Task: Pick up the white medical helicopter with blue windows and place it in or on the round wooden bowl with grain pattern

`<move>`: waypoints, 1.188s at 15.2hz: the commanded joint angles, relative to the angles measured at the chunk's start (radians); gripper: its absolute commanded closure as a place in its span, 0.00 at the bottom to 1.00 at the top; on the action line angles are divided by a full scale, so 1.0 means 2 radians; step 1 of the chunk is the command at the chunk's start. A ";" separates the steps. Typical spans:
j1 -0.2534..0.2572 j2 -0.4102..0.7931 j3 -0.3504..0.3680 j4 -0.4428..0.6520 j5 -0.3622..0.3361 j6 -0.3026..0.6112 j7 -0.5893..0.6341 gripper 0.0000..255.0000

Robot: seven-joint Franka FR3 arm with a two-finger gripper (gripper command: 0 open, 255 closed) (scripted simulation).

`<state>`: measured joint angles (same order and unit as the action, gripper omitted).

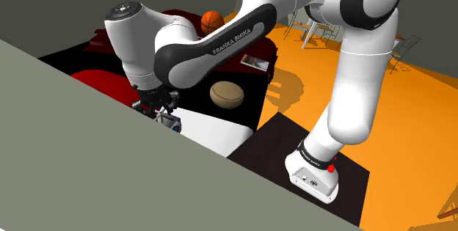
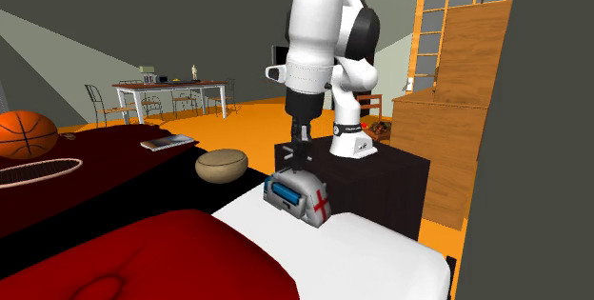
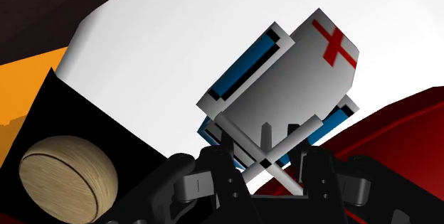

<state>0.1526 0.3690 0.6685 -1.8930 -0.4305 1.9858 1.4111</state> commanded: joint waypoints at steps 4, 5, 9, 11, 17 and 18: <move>-0.005 -0.019 0.007 0.013 0.016 -0.026 -0.014 1.00; -0.006 -0.022 0.008 0.016 0.019 -0.031 -0.016 1.00; -0.009 -0.035 0.012 0.028 0.029 -0.052 -0.026 1.00; -0.009 -0.039 0.013 0.033 0.032 -0.059 -0.029 1.00; -0.074 -0.119 0.000 -0.044 0.072 -0.026 -0.113 1.00; -0.083 -0.131 -0.004 -0.055 0.079 -0.021 -0.128 1.00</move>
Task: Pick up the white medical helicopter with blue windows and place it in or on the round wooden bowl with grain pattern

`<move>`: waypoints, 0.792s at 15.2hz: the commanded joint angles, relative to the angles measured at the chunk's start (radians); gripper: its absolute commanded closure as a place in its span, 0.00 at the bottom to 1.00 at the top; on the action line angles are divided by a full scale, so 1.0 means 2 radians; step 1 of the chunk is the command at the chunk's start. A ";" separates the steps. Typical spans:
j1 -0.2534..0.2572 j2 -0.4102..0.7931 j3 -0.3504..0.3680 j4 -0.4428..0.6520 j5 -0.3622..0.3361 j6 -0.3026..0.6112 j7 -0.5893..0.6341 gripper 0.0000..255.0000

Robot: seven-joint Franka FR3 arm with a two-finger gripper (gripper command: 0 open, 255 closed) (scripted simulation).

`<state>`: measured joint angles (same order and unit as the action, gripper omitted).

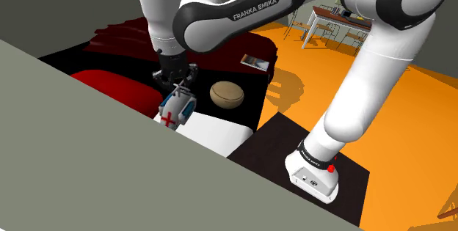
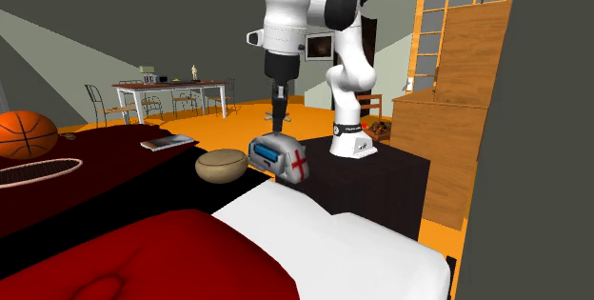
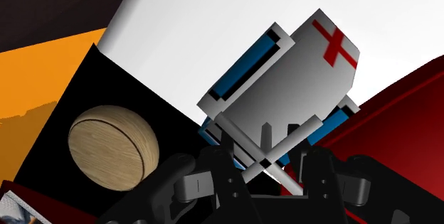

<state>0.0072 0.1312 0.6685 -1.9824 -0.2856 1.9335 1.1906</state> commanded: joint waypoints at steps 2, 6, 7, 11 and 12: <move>-0.027 -0.035 -0.014 -0.030 0.017 0.013 -0.047 1.00; -0.055 -0.073 -0.038 -0.062 0.034 0.027 -0.106 1.00; -0.061 -0.081 -0.045 -0.068 0.037 0.030 -0.120 1.00; -0.085 -0.106 -0.073 -0.088 0.044 0.039 -0.176 1.00; -0.090 -0.110 -0.080 -0.091 0.045 0.041 -0.189 1.00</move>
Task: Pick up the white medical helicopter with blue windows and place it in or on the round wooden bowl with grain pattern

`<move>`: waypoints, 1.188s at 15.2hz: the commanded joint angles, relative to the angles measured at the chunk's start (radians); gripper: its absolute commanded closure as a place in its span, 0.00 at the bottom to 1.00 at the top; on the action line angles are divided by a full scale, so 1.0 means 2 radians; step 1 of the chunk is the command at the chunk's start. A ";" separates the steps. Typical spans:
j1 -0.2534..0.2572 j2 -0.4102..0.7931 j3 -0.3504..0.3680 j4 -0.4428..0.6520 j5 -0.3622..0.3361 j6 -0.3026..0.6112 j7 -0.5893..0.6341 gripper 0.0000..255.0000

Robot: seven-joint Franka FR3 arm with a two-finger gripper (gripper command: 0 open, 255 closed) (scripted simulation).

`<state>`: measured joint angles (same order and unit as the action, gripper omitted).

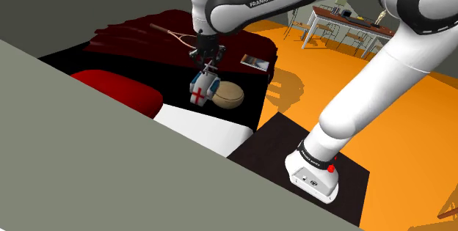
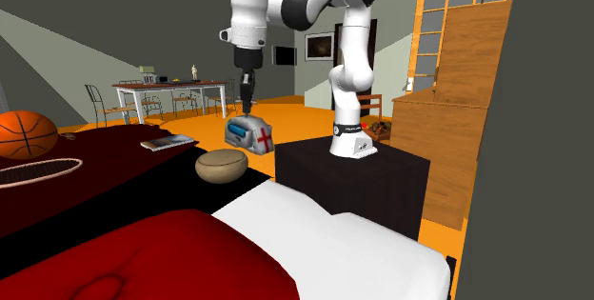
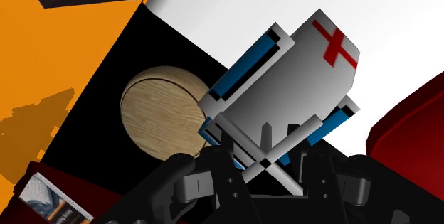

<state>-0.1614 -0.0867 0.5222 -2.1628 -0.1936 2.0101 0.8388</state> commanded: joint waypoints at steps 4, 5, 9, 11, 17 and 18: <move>-0.029 -0.014 -0.036 -0.009 -0.001 0.010 -0.065 1.00; -0.034 -0.016 -0.044 -0.010 -0.002 0.012 -0.077 1.00; -0.057 -0.017 -0.072 -0.007 -0.007 0.017 -0.126 1.00; -0.068 -0.015 -0.086 -0.001 -0.010 0.019 -0.149 1.00; -0.102 0.005 -0.124 0.028 -0.020 0.023 -0.217 1.00; -0.110 0.013 -0.134 0.039 -0.022 0.023 -0.235 1.00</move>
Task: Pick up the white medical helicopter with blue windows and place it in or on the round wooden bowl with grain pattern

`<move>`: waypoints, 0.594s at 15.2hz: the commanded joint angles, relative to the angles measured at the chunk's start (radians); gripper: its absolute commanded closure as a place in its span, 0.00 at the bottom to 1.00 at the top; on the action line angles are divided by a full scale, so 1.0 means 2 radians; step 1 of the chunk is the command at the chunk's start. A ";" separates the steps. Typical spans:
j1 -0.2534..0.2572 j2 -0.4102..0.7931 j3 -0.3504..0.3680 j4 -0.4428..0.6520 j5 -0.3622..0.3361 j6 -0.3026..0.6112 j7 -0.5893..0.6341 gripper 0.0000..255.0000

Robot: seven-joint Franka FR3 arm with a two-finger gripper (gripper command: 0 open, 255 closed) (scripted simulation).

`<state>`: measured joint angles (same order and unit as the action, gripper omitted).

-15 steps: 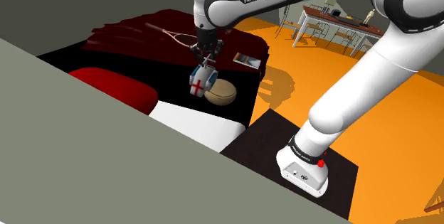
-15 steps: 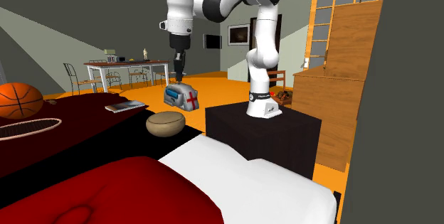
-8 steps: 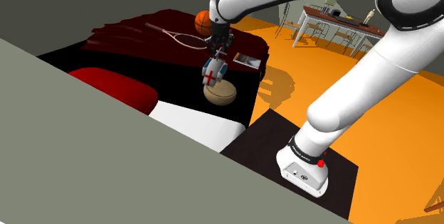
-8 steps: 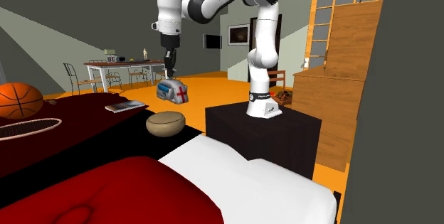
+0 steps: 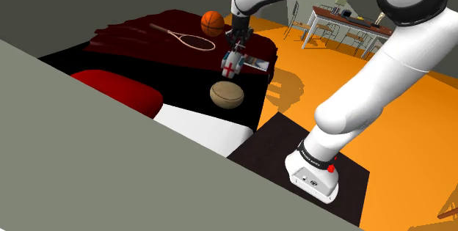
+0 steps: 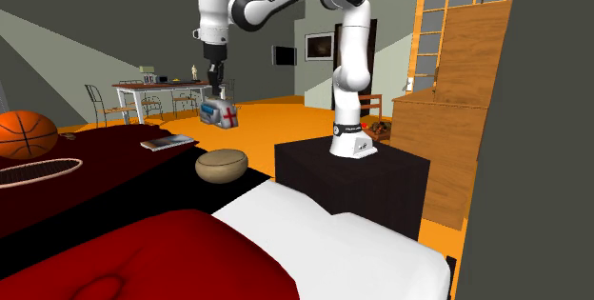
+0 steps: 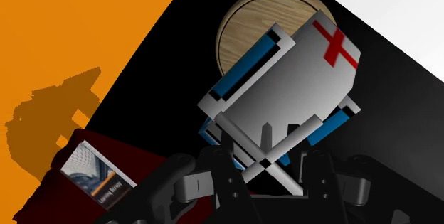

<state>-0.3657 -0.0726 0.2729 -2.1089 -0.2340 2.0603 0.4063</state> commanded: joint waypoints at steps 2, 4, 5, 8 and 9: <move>-0.009 0.010 -0.009 0.004 -0.005 0.011 -0.014 1.00; -0.009 0.015 -0.009 -0.005 -0.008 0.023 -0.010 1.00; -0.009 0.018 -0.009 -0.009 -0.010 0.029 -0.008 1.00; -0.009 0.026 -0.009 -0.020 -0.015 0.048 -0.001 1.00; -0.009 0.029 -0.009 -0.024 -0.017 0.054 0.001 1.00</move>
<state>-0.3842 -0.0217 0.2543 -2.1504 -0.2637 2.1542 0.4031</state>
